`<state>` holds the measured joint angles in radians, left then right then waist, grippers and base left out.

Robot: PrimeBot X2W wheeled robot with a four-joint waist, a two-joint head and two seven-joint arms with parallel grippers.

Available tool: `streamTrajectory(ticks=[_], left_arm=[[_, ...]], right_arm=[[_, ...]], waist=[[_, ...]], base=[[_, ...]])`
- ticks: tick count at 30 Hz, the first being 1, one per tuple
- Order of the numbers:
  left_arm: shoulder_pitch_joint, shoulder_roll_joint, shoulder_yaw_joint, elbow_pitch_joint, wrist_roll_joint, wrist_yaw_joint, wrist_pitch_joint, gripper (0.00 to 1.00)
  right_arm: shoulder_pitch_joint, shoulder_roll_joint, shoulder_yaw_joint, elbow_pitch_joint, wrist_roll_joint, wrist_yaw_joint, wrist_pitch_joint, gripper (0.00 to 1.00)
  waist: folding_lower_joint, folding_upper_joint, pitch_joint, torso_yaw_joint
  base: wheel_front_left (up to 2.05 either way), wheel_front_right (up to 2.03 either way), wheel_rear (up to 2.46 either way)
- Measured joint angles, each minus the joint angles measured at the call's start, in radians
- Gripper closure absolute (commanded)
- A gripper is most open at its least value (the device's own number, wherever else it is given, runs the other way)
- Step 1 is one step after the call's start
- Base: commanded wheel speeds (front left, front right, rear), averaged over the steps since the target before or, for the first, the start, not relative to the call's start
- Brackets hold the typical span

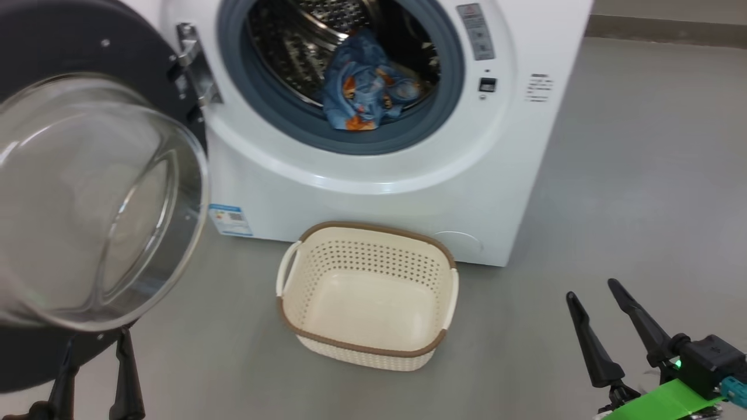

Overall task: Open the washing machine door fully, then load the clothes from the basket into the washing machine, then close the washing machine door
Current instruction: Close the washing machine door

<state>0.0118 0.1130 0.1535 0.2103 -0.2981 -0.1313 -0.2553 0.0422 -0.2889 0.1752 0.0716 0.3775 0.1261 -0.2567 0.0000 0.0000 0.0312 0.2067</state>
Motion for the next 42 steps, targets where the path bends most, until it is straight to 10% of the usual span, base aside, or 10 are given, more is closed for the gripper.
streamTrajectory(ticks=[23,39,41,42], left_arm=[[0.030,-0.032,0.029,0.003,0.002,0.000,0.000,0.00],[0.055,-0.033,0.049,0.002,0.002,0.000,0.000,0.00],[0.055,-0.033,0.050,-0.004,0.001,0.000,0.000,0.37],[0.055,-0.033,0.051,-0.012,0.001,0.000,0.000,0.74]], right_arm=[[-0.059,-0.018,0.114,0.035,0.009,0.000,0.000,0.00],[-0.059,-0.017,0.141,0.039,0.011,0.000,0.000,0.00],[-0.059,-0.016,0.141,0.039,0.011,0.000,0.000,0.00],[-0.059,-0.016,0.140,0.038,0.011,0.000,0.000,0.00]], waist=[[0.0000,0.0000,-0.011,0.267],[0.0000,0.0000,-0.035,0.300],[0.0000,0.0000,-0.034,0.300],[0.0000,0.0000,-0.033,0.300]], base=[[0.00,0.00,0.00],[0.00,0.00,0.00],[0.00,0.00,0.00],[0.00,0.00,0.00]])
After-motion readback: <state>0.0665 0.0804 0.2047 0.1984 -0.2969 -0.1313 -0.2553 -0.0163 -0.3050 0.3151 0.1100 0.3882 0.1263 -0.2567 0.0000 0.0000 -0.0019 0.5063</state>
